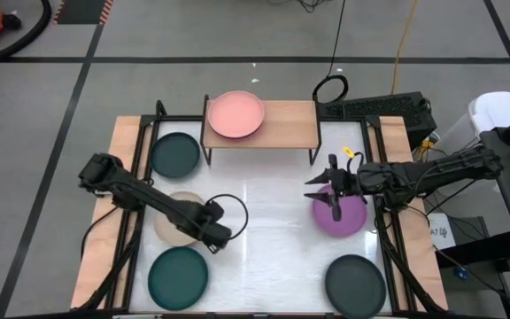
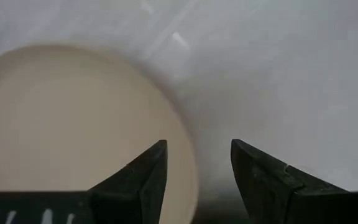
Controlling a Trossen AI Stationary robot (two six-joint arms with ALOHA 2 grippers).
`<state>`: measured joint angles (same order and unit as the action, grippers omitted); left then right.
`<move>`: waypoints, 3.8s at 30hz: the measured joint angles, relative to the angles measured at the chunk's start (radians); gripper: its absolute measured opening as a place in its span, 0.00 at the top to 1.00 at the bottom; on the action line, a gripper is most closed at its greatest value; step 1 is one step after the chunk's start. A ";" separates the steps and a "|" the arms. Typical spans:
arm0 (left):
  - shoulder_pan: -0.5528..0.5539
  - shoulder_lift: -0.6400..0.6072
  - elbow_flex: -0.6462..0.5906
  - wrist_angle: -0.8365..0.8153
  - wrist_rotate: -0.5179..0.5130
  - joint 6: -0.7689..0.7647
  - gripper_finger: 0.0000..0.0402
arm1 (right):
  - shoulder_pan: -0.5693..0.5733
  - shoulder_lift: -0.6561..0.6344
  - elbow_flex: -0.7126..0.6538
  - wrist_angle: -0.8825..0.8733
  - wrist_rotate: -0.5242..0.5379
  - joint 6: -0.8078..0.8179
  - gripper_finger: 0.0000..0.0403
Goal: Place and stack plates onto a shelf
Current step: Stack the gray plate on top of the light brown plate on the shelf, then put the violet plate on the shelf
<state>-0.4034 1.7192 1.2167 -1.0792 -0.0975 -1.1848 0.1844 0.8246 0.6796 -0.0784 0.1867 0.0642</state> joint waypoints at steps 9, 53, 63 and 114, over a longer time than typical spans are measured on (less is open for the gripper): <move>0.000 0.072 0.000 -0.027 0.008 -0.039 0.55 | 0.000 0.003 0.000 0.000 0.000 -0.009 0.63; 0.256 -0.020 0.544 -0.190 -0.563 1.073 0.98 | 0.000 0.002 0.000 0.000 0.079 -0.053 0.63; 0.630 -0.008 0.547 -0.008 -0.288 1.453 0.98 | 0.000 0.002 0.000 0.000 0.079 -0.061 0.63; 0.351 -0.642 -0.256 1.095 -0.270 1.257 0.46 | 0.138 0.345 0.421 -0.873 -0.057 0.390 0.63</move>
<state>-0.0529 1.0771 0.9611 0.0156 -0.3676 0.0724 0.3225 1.1699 1.1004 -0.9514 0.1294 0.4546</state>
